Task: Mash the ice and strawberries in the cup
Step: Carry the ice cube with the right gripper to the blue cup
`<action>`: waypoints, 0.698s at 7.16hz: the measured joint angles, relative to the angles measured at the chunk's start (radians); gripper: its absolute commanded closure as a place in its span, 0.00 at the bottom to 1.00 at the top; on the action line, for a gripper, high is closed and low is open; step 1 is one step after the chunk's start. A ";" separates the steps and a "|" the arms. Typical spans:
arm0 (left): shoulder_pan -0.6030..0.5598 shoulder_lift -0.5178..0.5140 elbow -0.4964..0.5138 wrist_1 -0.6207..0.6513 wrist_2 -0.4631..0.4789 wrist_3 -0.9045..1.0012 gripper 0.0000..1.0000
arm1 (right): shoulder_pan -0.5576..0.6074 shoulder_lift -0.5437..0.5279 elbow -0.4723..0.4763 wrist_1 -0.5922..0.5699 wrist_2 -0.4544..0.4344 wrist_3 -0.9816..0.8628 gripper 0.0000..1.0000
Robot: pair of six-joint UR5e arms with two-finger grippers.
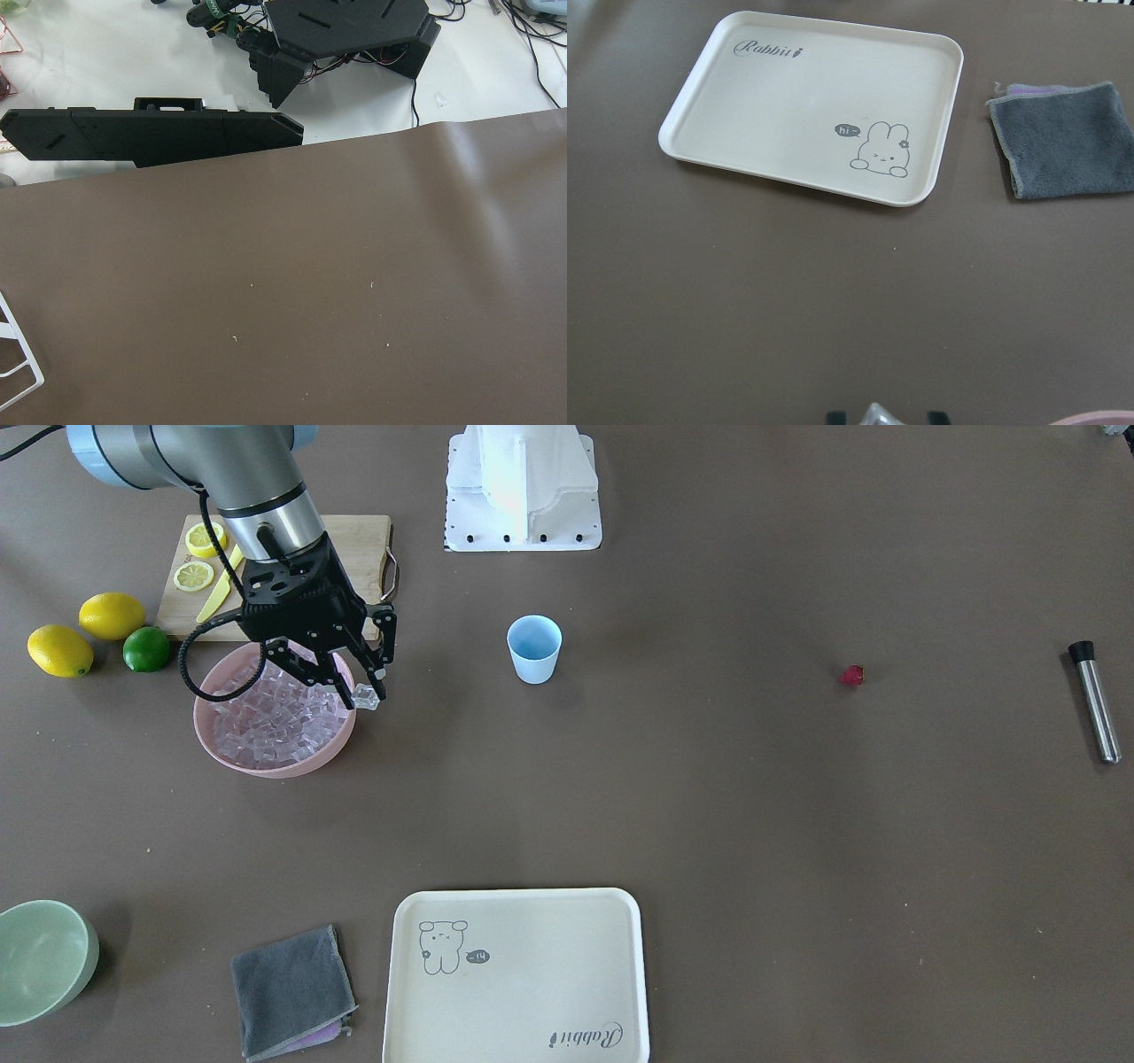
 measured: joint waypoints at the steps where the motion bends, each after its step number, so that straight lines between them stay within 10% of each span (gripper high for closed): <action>1: 0.003 -0.001 -0.003 -0.001 -0.001 0.000 0.02 | -0.029 0.025 -0.003 0.000 -0.012 -0.003 1.00; 5: 0.012 0.003 0.017 0.001 0.000 0.000 0.02 | -0.128 0.102 -0.008 0.000 -0.058 -0.016 1.00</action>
